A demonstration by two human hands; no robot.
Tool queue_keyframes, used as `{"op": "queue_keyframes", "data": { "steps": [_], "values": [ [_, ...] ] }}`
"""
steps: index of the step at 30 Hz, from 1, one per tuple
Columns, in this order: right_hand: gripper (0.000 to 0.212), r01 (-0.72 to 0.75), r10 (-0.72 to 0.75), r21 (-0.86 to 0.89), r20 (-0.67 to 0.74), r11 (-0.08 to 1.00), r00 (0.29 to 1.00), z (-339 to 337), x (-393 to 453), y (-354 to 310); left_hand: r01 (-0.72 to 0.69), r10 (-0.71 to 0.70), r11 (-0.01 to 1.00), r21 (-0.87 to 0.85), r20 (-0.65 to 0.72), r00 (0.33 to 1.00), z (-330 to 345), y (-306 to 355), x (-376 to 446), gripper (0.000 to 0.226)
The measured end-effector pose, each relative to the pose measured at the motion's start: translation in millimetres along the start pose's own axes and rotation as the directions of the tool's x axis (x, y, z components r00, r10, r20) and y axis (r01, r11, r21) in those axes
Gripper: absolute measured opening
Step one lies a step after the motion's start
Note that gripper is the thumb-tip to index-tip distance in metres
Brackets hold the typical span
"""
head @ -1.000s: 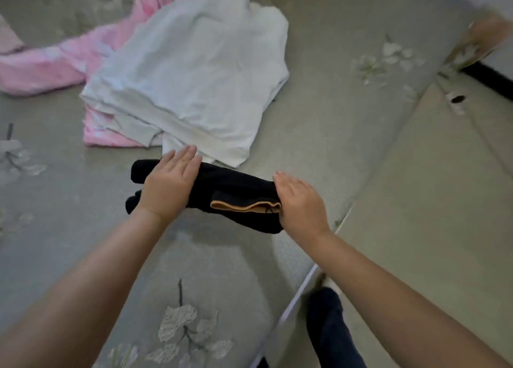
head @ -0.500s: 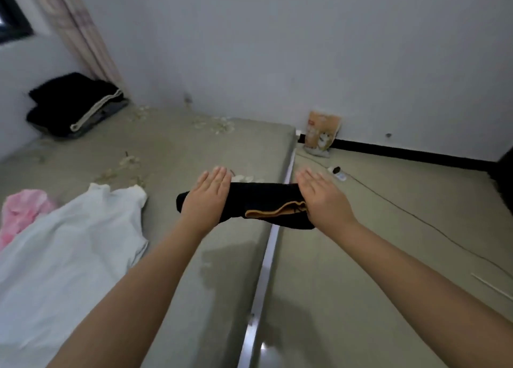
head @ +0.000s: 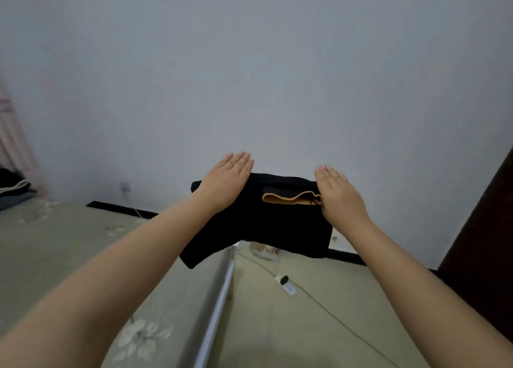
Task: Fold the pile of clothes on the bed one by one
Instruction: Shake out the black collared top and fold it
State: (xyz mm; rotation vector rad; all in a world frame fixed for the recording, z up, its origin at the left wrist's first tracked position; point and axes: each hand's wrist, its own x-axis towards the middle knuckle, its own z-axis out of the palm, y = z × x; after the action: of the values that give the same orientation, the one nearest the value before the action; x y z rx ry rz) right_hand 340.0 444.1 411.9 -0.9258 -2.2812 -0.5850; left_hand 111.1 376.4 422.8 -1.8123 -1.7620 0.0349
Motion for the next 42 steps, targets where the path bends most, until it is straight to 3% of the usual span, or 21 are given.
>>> {"op": "queue_keyframes", "data": {
  "steps": [5, 8, 12, 22, 29, 32, 39, 42],
  "values": [
    [0.051, -0.018, 0.018, -0.024, 0.014, 1.0, 1.0, 51, 113, 83, 0.012, -0.012, 1.0, -0.017, -0.038, 0.999, 11, -40, 149, 0.054],
    [0.054, -0.052, 0.057, -0.057, 0.091, 0.997, 0.994, 82, 171, 128, 0.022, -0.024, 0.999, -0.026, -0.062, 0.998, 31, -56, 227, 0.054],
    [0.054, -0.074, 0.082, -0.079, 0.106, 0.994, 0.991, 139, 245, 178, 0.059, -0.059, 0.998, -0.012, -0.031, 0.998, 73, -71, 318, 0.053],
    [0.055, 0.117, -0.123, 0.09, 0.066, 0.989, 0.99, 325, 436, 267, 0.212, -0.216, 0.969, 0.128, 0.013, 0.976, 182, -152, 504, 0.054],
    [0.052, 0.27, -0.277, 0.286, -0.018, 0.92, 0.961, 442, 582, 236, 0.401, -0.43, 0.884, 0.24, 0.085, 0.899, 252, -254, 565, 0.053],
    [0.055, 0.29, -0.315, 0.352, 0.014, 0.89, 0.949, 483, 623, 210, 0.428, -0.465, 0.863, 0.269, 0.094, 0.88, 284, -297, 571, 0.053],
    [0.048, 0.46, -0.463, 0.454, -0.113, 0.763, 0.879, 577, 778, 111, 0.539, -0.608, 0.748, 0.386, 0.077, 0.79, 354, -452, 588, 0.053],
    [0.05, 0.523, -0.516, 0.468, -0.155, 0.712, 0.842, 608, 835, 68, 0.594, -0.69, 0.672, 0.442, 0.082, 0.719, 375, -506, 587, 0.054]
  ]
}}
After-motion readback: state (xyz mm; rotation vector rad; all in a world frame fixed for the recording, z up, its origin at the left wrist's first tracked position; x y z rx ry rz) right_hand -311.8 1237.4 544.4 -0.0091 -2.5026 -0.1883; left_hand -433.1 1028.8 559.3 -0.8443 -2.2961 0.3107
